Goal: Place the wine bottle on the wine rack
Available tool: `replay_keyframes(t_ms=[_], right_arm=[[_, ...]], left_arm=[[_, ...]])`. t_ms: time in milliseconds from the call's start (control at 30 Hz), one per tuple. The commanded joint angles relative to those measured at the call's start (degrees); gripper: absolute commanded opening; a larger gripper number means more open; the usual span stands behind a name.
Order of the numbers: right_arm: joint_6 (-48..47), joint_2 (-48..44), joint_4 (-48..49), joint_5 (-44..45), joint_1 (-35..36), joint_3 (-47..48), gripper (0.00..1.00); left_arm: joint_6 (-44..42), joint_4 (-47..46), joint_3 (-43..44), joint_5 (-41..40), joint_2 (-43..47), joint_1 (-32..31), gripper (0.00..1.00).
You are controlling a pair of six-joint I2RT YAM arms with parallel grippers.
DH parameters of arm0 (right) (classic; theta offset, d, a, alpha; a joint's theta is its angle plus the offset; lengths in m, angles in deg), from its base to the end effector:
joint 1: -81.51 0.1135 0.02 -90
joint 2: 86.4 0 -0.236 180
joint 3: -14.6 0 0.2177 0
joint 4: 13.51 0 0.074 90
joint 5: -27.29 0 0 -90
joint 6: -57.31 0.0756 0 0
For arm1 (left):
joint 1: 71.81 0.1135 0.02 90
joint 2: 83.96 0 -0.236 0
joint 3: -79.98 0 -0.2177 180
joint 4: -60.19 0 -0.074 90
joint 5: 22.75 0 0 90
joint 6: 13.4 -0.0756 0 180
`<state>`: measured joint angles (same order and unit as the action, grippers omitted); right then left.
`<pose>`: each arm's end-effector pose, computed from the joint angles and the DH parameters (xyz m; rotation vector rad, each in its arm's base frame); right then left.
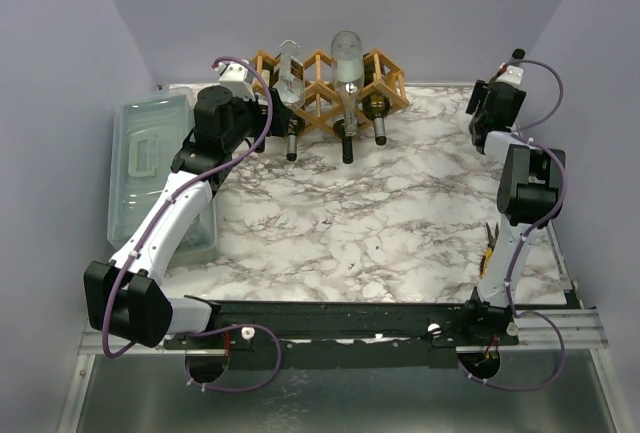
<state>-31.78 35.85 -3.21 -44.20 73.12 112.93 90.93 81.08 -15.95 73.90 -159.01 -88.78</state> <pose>0.4778 -0.0947 0.1905 0.3754 1.7732 -0.3846 0.3035 -0.1018 0.3450 0.1264 1.7992 -0.4953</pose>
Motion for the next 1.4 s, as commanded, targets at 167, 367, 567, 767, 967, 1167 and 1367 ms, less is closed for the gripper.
replay_keyframes(t_ms=[167, 367, 567, 767, 967, 1167, 1367], right_arm=[[-5.3, -0.9, 9.3, -8.5, -0.3, -4.6, 0.35], [-1.1, -10.6, 14.1, -11.5, 2.2, -17.8, 0.13], [-1.1, -24.6, 13.9, -7.1, 11.0, -32.9, 0.01], [-2.5, -40.5, 16.1, -4.6, 21.3, -49.5, 0.01], [-4.8, -50.4, 13.8, -7.4, 29.8, -57.8, 0.01], [-11.0, -55.5, 10.6, -10.3, 38.6, -60.1, 0.01], [-19.0, -53.9, 9.9, -12.8, 49.0, -59.8, 0.01]], left_arm=[[-0.2, -0.3, 0.8, 1.4, 0.1, 0.1, 0.98], [0.3, -0.3, 1.0, 1.8, 0.7, 0.1, 0.98], [2.1, -0.8, 0.7, 2.3, 0.9, 0.1, 0.99], [6.1, -1.5, 0.9, 4.0, 0.1, 0.2, 0.99], [9.6, -1.9, 1.3, 3.9, 0.2, 0.3, 0.99], [14.3, -2.1, 1.2, 2.6, 1.1, -0.7, 0.99], [20.7, 1.3, -4.6, 8.1, 7.3, -0.6, 0.99]])
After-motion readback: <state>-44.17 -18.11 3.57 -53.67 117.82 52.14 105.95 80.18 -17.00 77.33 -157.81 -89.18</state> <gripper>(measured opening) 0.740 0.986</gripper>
